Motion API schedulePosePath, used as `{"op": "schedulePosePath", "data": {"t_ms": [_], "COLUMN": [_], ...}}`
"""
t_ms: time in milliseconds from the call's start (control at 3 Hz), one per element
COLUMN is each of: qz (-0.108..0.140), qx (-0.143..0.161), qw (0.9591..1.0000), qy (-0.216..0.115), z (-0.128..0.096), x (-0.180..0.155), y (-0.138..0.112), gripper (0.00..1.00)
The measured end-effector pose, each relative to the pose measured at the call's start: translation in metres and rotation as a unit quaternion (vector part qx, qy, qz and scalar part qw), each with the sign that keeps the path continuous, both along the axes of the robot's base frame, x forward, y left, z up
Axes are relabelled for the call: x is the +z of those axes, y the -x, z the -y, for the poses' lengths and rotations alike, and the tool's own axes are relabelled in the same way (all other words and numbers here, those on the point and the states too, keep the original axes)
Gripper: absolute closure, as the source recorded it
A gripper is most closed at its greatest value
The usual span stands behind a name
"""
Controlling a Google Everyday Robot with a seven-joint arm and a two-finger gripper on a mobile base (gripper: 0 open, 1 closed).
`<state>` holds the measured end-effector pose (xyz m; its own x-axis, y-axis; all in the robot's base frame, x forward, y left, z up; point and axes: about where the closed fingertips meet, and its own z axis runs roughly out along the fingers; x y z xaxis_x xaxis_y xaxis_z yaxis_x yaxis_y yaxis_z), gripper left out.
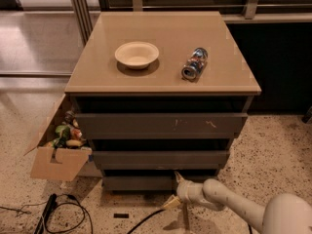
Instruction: Open bottom drawer
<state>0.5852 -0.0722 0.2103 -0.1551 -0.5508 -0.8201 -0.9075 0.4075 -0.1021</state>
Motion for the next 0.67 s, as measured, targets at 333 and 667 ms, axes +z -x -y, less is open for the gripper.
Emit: {"op": "schedulePosePath", "data": {"t_ms": [333, 667], "qz": [-0.019, -0.019], "qx": [-0.014, -0.014], "qw": [0.9997, 0.9997], "qy": [0.001, 0.001], "z": [0.0132, 0.0132], "x": [-0.0247, -0.0247], "y": [-0.0225, -0.0224], "gripper": [0.00, 0.00]}}
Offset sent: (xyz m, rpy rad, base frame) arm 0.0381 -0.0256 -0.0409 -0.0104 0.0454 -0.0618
